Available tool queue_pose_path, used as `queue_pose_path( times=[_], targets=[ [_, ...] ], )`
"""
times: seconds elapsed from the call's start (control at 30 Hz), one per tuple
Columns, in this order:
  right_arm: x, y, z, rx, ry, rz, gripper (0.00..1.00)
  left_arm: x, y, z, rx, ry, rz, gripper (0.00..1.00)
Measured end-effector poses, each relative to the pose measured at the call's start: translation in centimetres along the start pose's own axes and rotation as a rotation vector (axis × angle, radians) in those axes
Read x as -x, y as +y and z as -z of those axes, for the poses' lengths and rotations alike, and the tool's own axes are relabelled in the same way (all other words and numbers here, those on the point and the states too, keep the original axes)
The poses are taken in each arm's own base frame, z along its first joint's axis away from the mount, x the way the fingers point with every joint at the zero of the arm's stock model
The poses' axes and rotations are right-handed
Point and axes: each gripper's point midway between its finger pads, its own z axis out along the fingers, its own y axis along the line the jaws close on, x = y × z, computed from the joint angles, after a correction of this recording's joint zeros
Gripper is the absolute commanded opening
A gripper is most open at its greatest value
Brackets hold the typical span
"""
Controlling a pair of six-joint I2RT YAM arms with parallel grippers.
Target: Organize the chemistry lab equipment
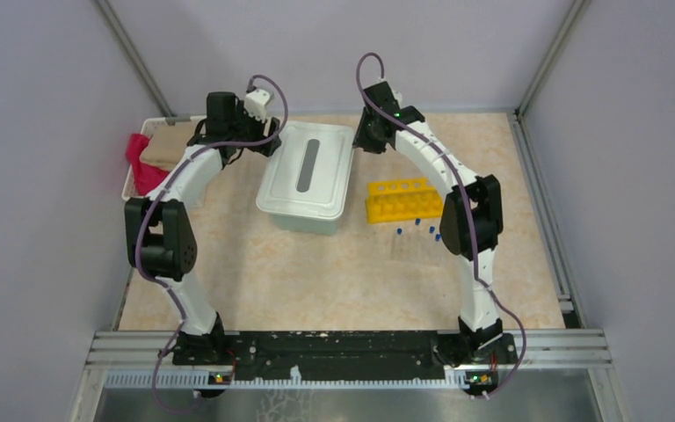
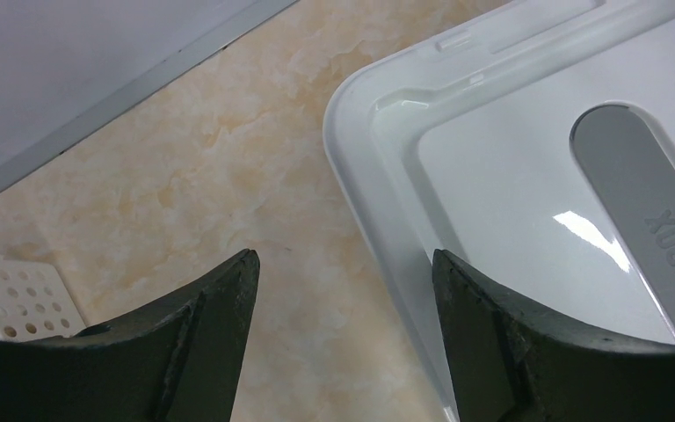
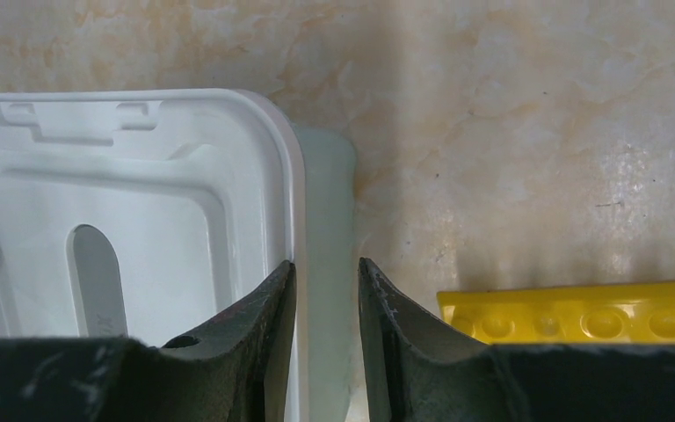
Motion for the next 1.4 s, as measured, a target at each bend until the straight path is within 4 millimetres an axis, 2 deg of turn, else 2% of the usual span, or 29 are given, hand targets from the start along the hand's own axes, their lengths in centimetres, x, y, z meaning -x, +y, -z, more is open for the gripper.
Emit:
queue_pose_path(
  times=[0.2,0.37,0.43,0.57,0.63,0.7,0.8,0.87,0.93,0.97,1.03,1.07,1.13,1.23,1.3,1.33,1.4],
  targets=[
    [0.1,0.0,-0.1,0.007,-0.011,-0.002,0.31,-0.3,-0.2,-0.4,-0.004,-0.014,-0.005,0.79],
    [0.2,0.0,-0.1,0.008,-0.015,0.000,0.33,-0.6,-0.6,-0.5,-0.016,-0.011,0.002,0.84],
    [0.3,0.0,0.1,0.004,-0.014,0.007,0.44,-0.6,-0.6,-0.4,-0.016,-0.007,0.015,0.96],
    [0.3,-0.7,0.5,-0.032,0.000,0.028,0.62,-0.2,-0.3,1.0,0.012,0.001,0.055,0.99],
    [0.4,-1.1,0.9,-0.047,0.006,0.041,0.67,1.2,0.0,2.3,0.031,-0.023,0.064,0.99],
    [1.0,-1.0,1.4,-0.048,0.000,0.043,0.73,3.8,0.7,4.1,0.054,-0.063,0.059,0.99],
    [2.6,-0.6,2.6,-0.042,-0.035,0.049,0.80,9.2,2.0,7.4,0.103,-0.172,0.029,0.99],
    [3.8,-0.3,3.6,-0.032,-0.066,0.053,0.83,11.8,2.7,10.0,0.140,-0.232,0.013,0.99],
    [5.2,-0.7,5.2,-0.032,-0.100,0.051,0.84,12.7,3.4,12.3,0.176,-0.263,0.008,0.99],
    [6.0,-1.1,6.1,-0.035,-0.119,0.044,0.85,12.5,3.9,13.4,0.197,-0.271,0.010,0.99],
    [7.9,-2.9,8.7,-0.051,-0.182,0.018,0.86,10.3,4.8,14.8,0.240,-0.260,0.023,0.99],
    [8.7,-4.5,10.2,-0.068,-0.221,-0.005,0.87,8.8,5.2,15.0,0.253,-0.240,0.034,0.99],
    [9.2,-8.7,13.7,-0.121,-0.289,-0.059,0.88,4.7,5.9,14.9,0.268,-0.184,0.075,0.99],
    [8.9,-15.9,18.6,-0.218,-0.401,-0.171,0.89,-2.7,5.8,13.4,0.251,-0.063,0.168,0.99],
    [8.5,-20.2,21.1,-0.292,-0.471,-0.245,0.88,-7.0,4.9,12.5,0.231,0.011,0.215,0.99],
    [8.0,-22.0,21.9,-0.332,-0.496,-0.277,0.89,-8.2,4.4,12.2,0.219,0.031,0.225,0.99],
    [7.1,-24.6,22.3,-0.405,-0.532,-0.319,0.98,-10.7,3.5,11.6,0.206,0.052,0.231,0.99]
  ],
)
